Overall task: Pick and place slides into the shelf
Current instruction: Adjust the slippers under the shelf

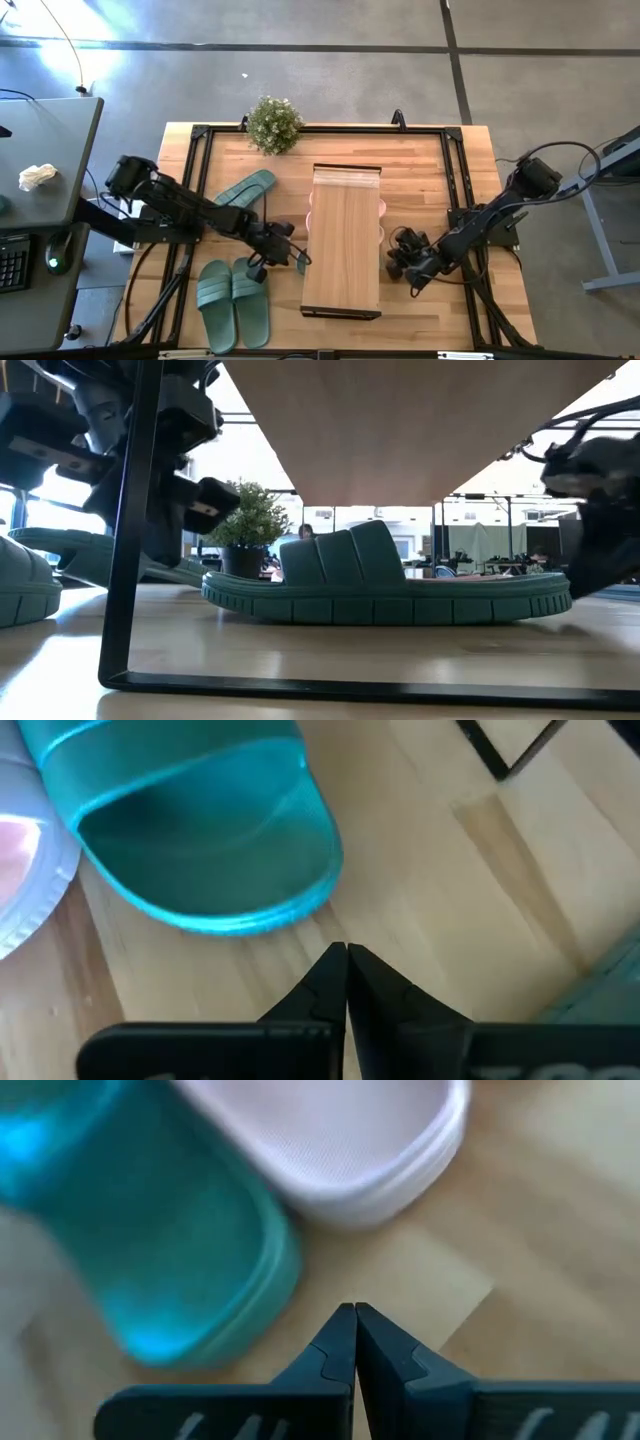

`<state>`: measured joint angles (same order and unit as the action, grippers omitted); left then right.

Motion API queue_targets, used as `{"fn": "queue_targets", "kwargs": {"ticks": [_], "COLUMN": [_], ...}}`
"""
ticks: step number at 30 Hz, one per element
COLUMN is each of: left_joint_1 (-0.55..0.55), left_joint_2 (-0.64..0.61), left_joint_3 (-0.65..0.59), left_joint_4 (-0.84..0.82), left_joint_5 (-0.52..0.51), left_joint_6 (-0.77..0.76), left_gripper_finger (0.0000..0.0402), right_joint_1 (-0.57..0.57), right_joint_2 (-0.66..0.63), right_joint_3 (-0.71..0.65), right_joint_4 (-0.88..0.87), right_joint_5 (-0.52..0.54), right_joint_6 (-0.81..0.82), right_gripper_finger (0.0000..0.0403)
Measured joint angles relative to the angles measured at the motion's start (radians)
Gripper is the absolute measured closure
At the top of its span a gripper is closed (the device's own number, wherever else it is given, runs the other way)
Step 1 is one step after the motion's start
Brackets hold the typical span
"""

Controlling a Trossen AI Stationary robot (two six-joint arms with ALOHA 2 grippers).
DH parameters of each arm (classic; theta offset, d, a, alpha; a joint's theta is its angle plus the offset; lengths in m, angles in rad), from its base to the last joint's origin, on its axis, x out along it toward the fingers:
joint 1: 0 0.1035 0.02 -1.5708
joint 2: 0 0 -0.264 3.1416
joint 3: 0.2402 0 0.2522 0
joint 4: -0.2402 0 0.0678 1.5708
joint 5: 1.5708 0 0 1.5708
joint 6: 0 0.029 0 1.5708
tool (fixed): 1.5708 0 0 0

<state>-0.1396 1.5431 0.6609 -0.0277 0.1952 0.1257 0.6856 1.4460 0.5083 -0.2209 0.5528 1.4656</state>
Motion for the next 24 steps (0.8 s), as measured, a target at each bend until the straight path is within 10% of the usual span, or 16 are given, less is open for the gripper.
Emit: {"fn": "queue_targets", "kwargs": {"ticks": [24], "left_joint_1": [0.002], "left_joint_2": [0.130], "left_joint_3": [0.000], "left_joint_4": [0.205], "left_joint_5": [-0.055], "left_joint_6": [-0.045], "left_gripper_finger": [0.0401], "right_joint_1": [0.061], "right_joint_2": [0.000], "right_joint_3": [0.000], "right_joint_4": [0.090], "right_joint_5": [-0.012], "right_joint_6": [-0.038], "right_gripper_finger": [0.0403]}}
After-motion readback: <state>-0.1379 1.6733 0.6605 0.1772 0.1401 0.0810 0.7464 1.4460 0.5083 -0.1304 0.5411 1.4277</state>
